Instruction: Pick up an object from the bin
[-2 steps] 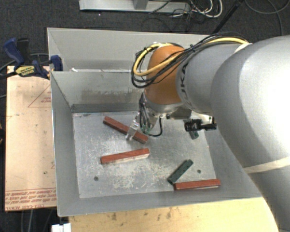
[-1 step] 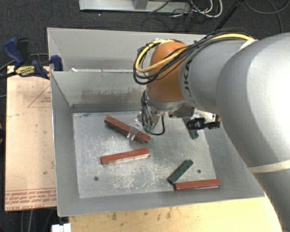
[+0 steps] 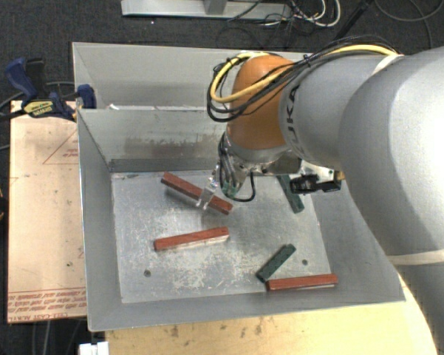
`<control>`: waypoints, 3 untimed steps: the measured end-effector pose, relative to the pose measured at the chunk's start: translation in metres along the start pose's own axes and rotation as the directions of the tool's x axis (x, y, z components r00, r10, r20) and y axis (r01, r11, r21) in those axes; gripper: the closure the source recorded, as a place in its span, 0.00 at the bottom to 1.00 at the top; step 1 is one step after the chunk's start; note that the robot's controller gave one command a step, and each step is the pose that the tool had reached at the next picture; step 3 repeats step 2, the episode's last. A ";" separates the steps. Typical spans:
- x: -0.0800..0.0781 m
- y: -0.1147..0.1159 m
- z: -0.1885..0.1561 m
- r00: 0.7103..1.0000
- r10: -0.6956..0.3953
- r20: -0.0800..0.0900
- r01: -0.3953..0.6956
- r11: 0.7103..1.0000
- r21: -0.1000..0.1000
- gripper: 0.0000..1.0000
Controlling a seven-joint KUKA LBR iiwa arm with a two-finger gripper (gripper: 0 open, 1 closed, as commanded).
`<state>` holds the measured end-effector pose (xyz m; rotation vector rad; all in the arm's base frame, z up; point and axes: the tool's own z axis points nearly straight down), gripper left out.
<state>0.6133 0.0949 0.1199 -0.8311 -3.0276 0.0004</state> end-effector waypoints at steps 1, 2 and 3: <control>0.000 0.000 -0.019 1.000 0.000 0.001 0.000 1.000 -0.001 1.00; -0.001 0.001 -0.036 1.000 0.000 0.003 0.000 1.000 -0.002 1.00; -0.001 0.001 -0.036 1.000 0.000 0.003 0.000 1.000 -0.002 1.00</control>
Offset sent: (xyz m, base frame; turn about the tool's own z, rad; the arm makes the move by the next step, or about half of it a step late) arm 0.0000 0.0000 0.0073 0.0000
